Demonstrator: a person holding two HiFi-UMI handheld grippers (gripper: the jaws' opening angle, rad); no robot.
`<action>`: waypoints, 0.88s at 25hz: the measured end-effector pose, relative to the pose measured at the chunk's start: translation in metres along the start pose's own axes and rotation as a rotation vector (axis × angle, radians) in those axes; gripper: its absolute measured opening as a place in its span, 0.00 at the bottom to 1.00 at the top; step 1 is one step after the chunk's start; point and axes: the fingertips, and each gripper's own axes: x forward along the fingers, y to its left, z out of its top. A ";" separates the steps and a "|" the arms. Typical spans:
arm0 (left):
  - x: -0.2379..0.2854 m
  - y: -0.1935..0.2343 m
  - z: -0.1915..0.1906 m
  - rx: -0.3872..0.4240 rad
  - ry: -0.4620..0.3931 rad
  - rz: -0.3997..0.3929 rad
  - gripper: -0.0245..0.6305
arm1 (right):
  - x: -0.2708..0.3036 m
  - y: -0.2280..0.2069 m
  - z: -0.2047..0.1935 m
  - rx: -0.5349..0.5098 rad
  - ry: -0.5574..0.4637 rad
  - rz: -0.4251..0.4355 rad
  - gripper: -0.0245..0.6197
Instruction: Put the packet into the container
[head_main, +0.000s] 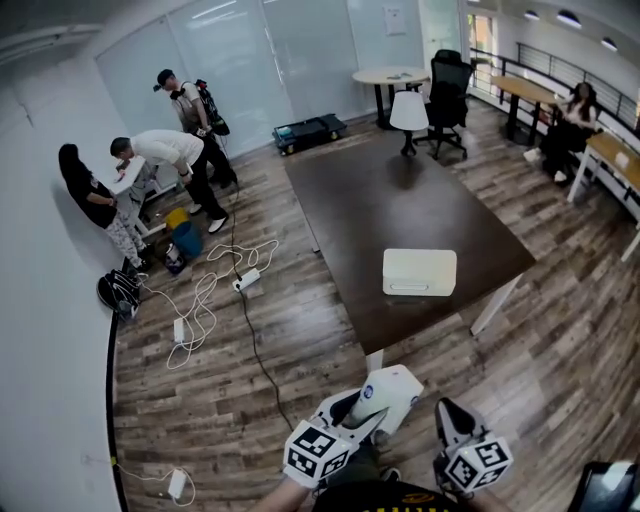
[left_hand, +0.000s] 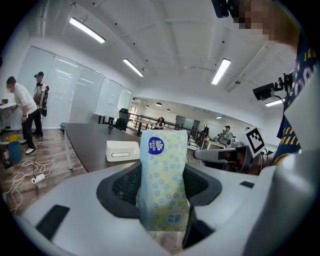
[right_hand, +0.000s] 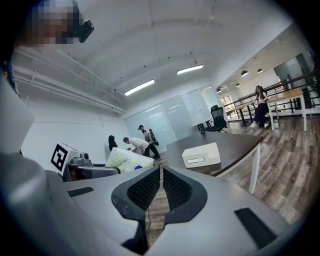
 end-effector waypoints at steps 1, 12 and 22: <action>0.006 0.006 0.001 0.008 0.007 -0.003 0.39 | 0.006 -0.004 0.002 -0.002 0.003 -0.006 0.06; 0.067 0.095 0.043 0.100 0.057 -0.039 0.39 | 0.097 -0.036 0.041 0.000 0.010 -0.081 0.06; 0.091 0.160 0.062 0.122 0.081 -0.086 0.39 | 0.173 -0.042 0.055 0.007 0.012 -0.098 0.06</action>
